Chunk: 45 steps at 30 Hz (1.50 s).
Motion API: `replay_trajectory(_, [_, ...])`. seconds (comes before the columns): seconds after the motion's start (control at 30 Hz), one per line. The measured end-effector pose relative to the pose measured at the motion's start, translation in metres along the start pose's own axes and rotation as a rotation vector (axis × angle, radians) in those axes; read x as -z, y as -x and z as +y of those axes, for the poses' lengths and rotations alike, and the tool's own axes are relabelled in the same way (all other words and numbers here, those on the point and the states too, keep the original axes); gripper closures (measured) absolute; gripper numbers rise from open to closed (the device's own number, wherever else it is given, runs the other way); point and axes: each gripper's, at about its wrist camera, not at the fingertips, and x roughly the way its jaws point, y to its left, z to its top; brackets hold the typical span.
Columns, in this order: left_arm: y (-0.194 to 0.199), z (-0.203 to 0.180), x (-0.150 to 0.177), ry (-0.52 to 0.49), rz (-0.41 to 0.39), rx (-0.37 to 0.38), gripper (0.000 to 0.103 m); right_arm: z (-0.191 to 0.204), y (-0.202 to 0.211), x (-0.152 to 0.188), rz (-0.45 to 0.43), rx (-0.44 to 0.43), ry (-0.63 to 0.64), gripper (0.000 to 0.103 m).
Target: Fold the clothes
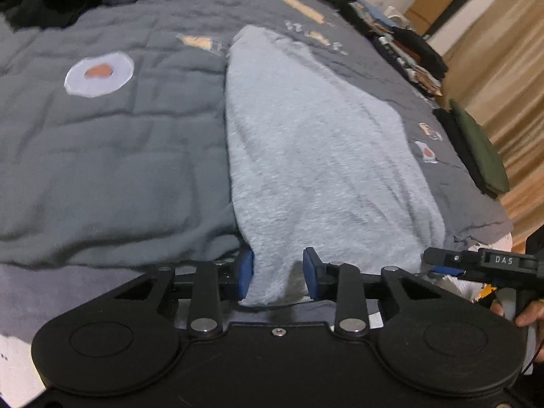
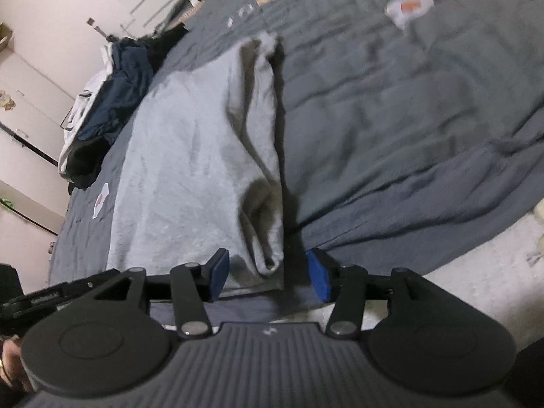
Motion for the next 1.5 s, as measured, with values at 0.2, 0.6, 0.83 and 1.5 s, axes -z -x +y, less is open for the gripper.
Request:
replay_trajectory(0.2, [-0.011, -0.001, 0.001, 0.003, 0.005, 0.014, 0.065, 0.002, -0.006, 0.003, -0.007, -0.063, -0.038, 0.074])
replay_trajectory(0.6, [0.032, -0.030, 0.026, -0.032, 0.030, 0.113, 0.093, 0.004, 0.071, -0.015, -0.034, -0.121, -0.020, 0.091])
replay_trajectory(0.83, [0.043, -0.033, 0.017, -0.099, -0.006, -0.031, 0.058, 0.011, 0.100, -0.027, -0.130, 0.129, 0.131, 0.083])
replay_trajectory(1.5, [-0.015, -0.001, -0.134, -0.054, -0.244, -0.083, 0.040, 0.092, -0.028, -0.182, -0.117, -0.057, 0.498, 0.056])
